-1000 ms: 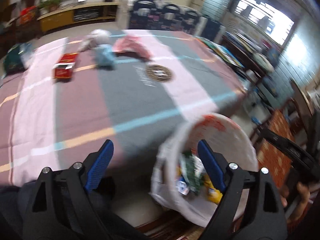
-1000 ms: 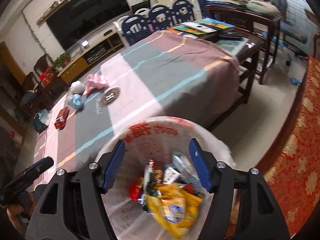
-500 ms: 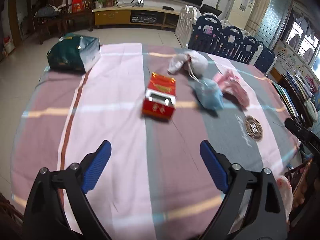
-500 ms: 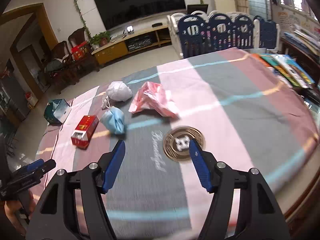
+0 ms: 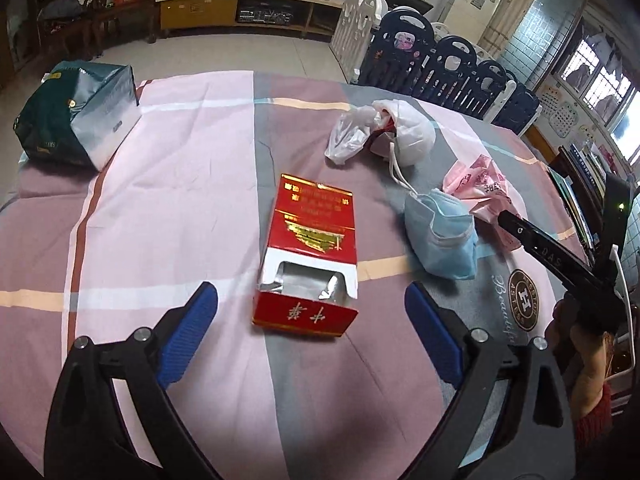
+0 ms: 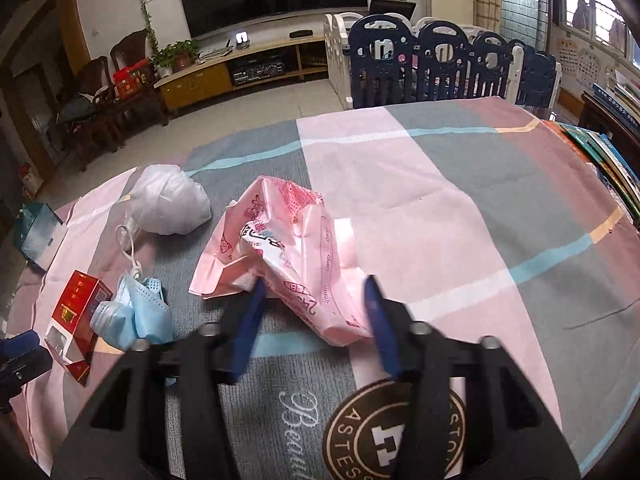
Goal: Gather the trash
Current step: 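Grasp the pink paper wrapper with the right tool while the left tool grasps the red cigarette box, then carry the pink wrapper and cigarette box over the wastebasket and open both tools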
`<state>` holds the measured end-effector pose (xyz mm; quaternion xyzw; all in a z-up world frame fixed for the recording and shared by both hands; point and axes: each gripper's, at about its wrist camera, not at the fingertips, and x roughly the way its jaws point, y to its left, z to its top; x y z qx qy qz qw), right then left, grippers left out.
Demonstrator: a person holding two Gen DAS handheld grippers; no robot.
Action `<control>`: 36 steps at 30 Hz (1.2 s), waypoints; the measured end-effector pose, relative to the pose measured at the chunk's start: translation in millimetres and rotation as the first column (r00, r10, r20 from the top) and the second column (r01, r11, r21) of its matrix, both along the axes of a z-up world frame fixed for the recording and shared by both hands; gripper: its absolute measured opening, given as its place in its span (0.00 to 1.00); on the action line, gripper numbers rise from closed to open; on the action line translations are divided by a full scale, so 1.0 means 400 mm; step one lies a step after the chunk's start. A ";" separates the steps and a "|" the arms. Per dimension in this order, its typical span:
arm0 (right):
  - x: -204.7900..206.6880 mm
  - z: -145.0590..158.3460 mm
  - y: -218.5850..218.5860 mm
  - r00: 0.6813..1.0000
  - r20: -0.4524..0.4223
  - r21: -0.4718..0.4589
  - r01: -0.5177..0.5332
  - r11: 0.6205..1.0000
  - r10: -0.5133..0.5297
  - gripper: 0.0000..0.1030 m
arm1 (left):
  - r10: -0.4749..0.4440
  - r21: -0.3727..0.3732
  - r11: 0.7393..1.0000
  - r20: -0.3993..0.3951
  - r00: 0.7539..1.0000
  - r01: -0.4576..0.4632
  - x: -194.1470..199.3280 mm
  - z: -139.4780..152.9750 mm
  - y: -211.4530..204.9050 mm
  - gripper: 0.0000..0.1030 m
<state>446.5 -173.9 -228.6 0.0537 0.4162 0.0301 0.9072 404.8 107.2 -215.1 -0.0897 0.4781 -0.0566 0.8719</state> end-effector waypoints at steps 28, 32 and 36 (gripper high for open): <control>-0.480 0.150 0.019 0.996 -0.017 0.101 -0.090 0.991 0.092 0.07 | -0.054 0.185 0.982 0.155 0.986 0.025 -0.149 0.087 -0.088 0.54; -0.553 0.201 0.000 0.996 0.012 0.100 -0.089 0.991 0.088 0.07 | -0.051 0.204 0.979 0.221 0.974 0.005 -0.304 0.170 -0.116 0.54; -0.627 0.247 -0.009 0.995 0.041 0.094 -0.092 0.991 0.089 0.07 | -0.019 0.191 0.981 0.251 0.968 -0.030 -0.437 0.232 -0.127 0.54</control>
